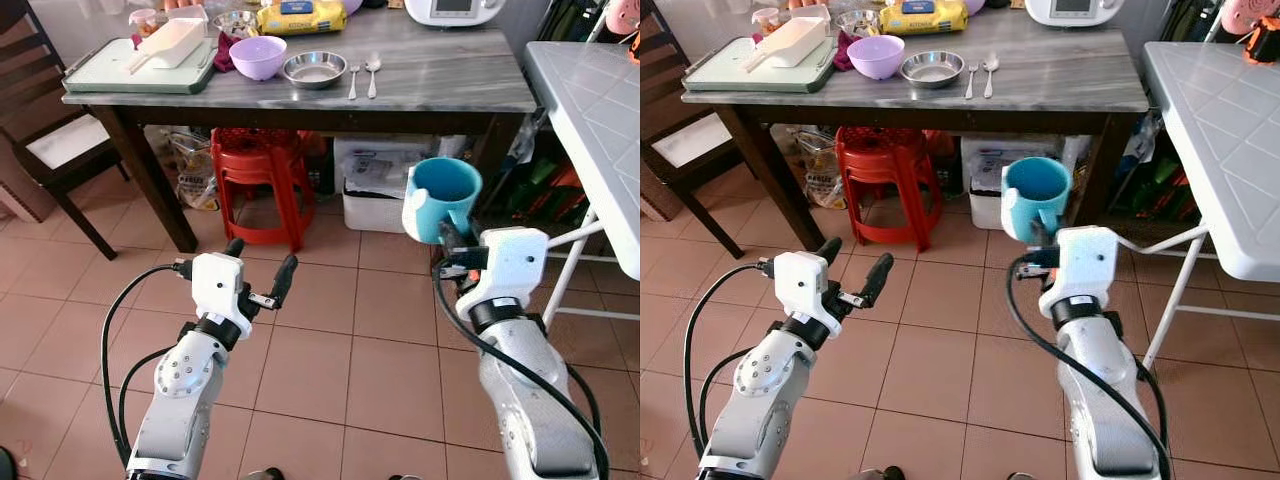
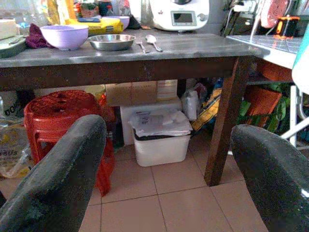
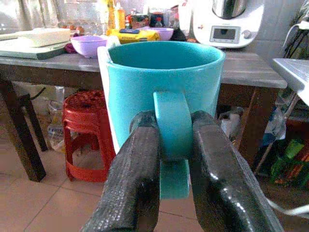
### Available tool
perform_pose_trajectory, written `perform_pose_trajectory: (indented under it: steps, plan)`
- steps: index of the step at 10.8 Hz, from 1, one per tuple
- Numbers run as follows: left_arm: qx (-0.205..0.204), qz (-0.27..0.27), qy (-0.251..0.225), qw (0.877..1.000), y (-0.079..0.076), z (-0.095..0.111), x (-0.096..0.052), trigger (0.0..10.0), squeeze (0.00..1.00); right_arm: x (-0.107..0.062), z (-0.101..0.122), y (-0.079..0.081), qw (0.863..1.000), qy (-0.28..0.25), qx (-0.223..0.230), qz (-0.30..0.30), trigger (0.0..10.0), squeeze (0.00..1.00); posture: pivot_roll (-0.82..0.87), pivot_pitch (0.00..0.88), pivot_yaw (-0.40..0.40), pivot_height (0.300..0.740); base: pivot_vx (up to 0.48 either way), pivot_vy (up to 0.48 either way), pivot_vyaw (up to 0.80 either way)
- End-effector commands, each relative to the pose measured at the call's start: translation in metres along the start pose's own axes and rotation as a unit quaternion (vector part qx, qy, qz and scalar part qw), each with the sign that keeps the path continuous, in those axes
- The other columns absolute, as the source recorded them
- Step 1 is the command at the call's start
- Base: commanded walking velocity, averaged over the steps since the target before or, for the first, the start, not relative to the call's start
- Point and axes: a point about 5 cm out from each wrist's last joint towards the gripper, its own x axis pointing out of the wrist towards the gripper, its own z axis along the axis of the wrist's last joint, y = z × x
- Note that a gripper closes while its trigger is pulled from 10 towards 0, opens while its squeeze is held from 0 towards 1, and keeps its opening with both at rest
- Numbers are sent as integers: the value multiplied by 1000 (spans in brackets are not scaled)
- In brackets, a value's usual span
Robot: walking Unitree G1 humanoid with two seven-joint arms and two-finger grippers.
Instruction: Setting the table
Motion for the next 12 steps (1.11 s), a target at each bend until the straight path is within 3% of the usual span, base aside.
perform_pose_trajectory:
  steps: [1, 8, 12]
  plan:
    - [5, 1, -10, 1000, 4, 5, -1, 10000, 0, 0, 7, 2, 1000, -20, -2, 5, 10000, 0, -9, 94, 75, 740, 266, 0, 600]
    - [3, -7, -9, 1000, 2, 4, -1, 10000, 0, 0, 6, 2, 1000, -16, -9, 7, 10000, 0, -9, 96, 73, 740, 327, 0, 594]
    - [5, -8, -6, 1000, 3, 3, -3, 10000, 0, 2, 5, 5, 1000, -15, -2, 7, 10000, 0, -3, 93, 74, 740, 381, 0, 103]
